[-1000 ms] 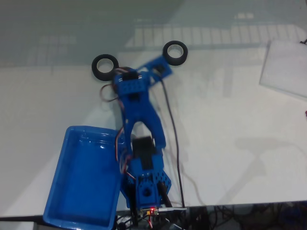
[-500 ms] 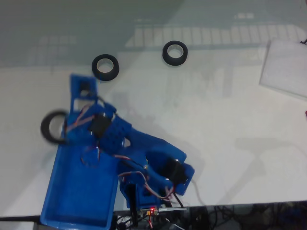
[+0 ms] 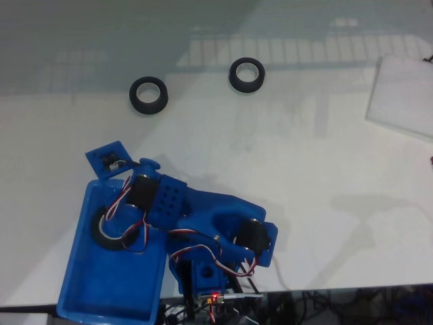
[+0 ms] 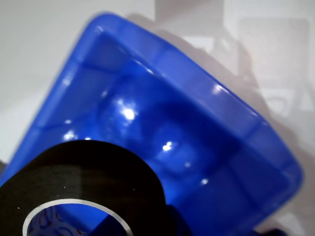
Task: Grasp all tape and put them in the bin.
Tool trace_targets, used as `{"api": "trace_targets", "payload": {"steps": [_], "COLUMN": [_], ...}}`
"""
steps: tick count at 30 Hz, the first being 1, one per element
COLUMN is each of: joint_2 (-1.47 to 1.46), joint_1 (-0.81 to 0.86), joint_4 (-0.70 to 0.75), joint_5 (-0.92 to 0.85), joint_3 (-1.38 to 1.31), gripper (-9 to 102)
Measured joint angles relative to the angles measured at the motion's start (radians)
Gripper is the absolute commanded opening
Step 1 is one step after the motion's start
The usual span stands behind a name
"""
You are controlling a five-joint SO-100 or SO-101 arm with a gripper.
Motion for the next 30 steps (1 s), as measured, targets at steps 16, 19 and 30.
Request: {"api": "trace_targets", "payload": {"steps": [16,19,30], "joint_2": [-0.029,-0.031,-0.213], "joint_1": [0.018,0.020,0.304], "joint_4": [0.012,0.006,-0.382], "joint_5": [-0.048,-0.041,0.202], "joint_3": [-0.002,-0.002,-0.060], "gripper": [34,34,34]}}
